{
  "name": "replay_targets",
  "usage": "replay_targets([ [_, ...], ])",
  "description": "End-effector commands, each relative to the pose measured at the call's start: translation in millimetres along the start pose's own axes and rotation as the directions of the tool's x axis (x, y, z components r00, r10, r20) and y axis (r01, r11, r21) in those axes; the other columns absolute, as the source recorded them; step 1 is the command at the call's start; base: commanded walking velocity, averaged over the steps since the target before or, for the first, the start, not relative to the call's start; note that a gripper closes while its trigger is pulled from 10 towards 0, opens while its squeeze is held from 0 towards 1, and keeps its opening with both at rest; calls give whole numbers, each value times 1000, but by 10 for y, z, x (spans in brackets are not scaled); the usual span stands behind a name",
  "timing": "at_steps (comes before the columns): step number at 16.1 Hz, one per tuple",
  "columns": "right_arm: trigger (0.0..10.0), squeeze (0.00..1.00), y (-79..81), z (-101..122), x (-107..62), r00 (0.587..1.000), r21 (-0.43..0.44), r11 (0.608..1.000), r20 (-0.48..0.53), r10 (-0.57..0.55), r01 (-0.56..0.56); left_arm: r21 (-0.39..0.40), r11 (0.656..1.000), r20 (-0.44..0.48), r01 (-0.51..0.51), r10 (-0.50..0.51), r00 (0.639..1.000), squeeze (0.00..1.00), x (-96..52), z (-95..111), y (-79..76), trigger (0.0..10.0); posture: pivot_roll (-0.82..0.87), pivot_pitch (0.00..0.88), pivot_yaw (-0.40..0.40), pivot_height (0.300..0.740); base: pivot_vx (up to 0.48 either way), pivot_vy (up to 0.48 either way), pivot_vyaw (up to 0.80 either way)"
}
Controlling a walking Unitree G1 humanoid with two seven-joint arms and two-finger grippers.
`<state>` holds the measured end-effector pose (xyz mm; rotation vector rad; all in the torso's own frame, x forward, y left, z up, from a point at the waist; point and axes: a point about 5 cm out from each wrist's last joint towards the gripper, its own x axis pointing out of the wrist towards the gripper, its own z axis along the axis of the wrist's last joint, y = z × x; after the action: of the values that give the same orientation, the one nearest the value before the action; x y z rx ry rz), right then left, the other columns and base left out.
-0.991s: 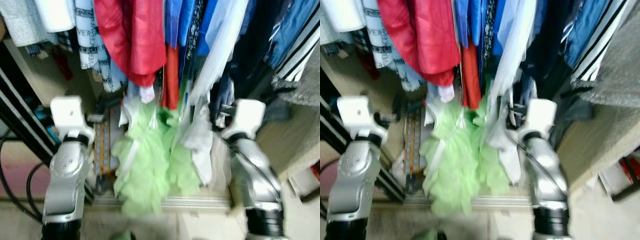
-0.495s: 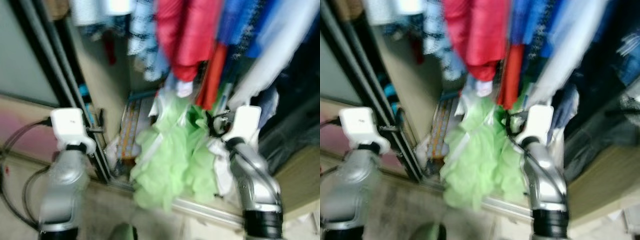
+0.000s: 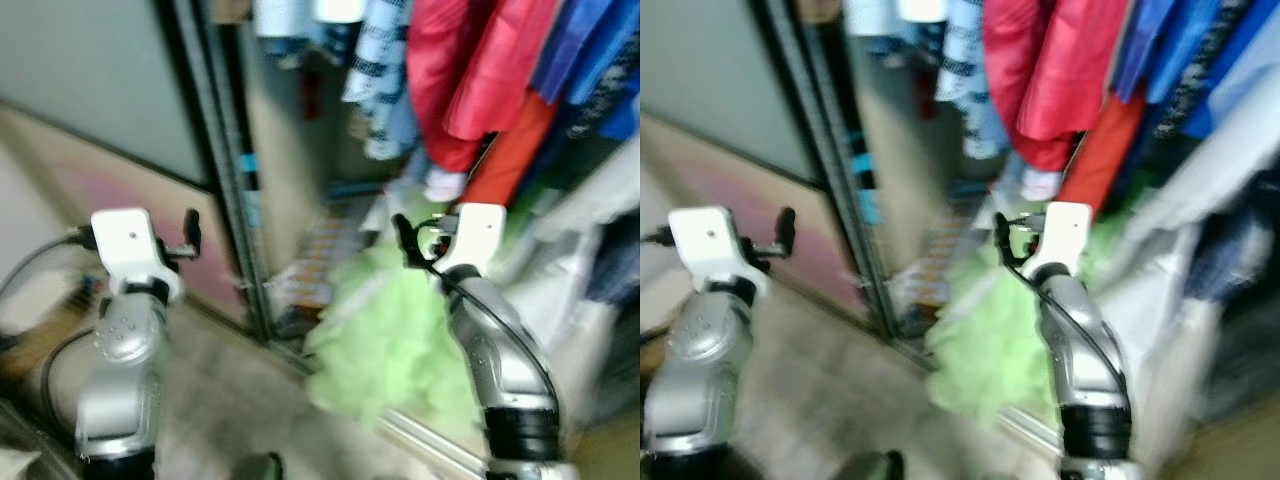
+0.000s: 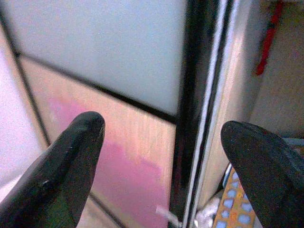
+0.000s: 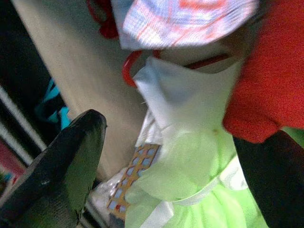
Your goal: Clean up the room
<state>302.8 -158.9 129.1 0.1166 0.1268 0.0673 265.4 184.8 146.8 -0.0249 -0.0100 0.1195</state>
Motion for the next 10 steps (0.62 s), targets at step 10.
replay_targets([
  [10, 10000, 0, 167, -86, 24, 996, -28, 995, -25, 90, -90, 84, 994, -66, -76, 81, 994, 0, -153, -307, 140, 10000, -34, 0, -76, 740, 0, 0, 800],
])
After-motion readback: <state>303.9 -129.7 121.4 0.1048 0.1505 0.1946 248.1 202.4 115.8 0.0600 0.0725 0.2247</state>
